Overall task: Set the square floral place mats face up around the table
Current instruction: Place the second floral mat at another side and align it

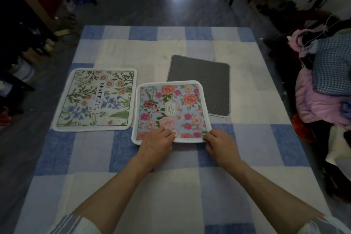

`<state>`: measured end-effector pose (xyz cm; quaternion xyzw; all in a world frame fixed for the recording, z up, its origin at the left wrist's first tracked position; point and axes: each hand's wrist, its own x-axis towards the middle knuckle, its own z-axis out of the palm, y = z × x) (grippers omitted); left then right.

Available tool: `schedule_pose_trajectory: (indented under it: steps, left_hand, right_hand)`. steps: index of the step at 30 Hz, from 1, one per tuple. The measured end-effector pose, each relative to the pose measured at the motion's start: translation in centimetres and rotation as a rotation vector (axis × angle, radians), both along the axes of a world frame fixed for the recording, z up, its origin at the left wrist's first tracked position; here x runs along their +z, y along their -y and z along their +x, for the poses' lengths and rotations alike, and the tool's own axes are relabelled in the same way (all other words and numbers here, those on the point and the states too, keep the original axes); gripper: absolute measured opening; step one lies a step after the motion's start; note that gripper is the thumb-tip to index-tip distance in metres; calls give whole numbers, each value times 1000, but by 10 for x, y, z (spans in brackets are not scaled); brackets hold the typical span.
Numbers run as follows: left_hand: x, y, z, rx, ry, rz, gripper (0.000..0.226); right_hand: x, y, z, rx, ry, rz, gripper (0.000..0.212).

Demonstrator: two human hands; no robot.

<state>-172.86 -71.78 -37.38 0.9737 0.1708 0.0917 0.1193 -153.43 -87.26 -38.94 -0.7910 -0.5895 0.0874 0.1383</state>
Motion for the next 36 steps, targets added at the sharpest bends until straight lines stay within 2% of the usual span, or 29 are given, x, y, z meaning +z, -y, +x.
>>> schedule_pose_trajectory:
  steps: [7, 17, 22, 28, 31, 36]
  left_hand:
    - [3, 18, -29, 49, 23, 29, 19]
    - [-15, 63, -40, -92, -32, -39, 24]
    - [-13, 92, -44, -122, -43, -22, 31]
    - [-6, 123, -54, -43, -52, -11, 26]
    - [0, 133, -69, -27, -53, 12, 28]
    - [7, 132, -104, 130, -90, 20, 30]
  right_hand:
    - [19, 24, -38, -26, 14, 23, 12]
    - [17, 96, -73, -145, -32, -73, 11]
    - [14, 129, -77, -129, -44, -84, 13]
    - [14, 158, -78, -37, -39, 7, 8]
    - [12, 169, -78, 9, -44, 58, 15]
    - [9, 173, -88, 65, -52, 96, 10]
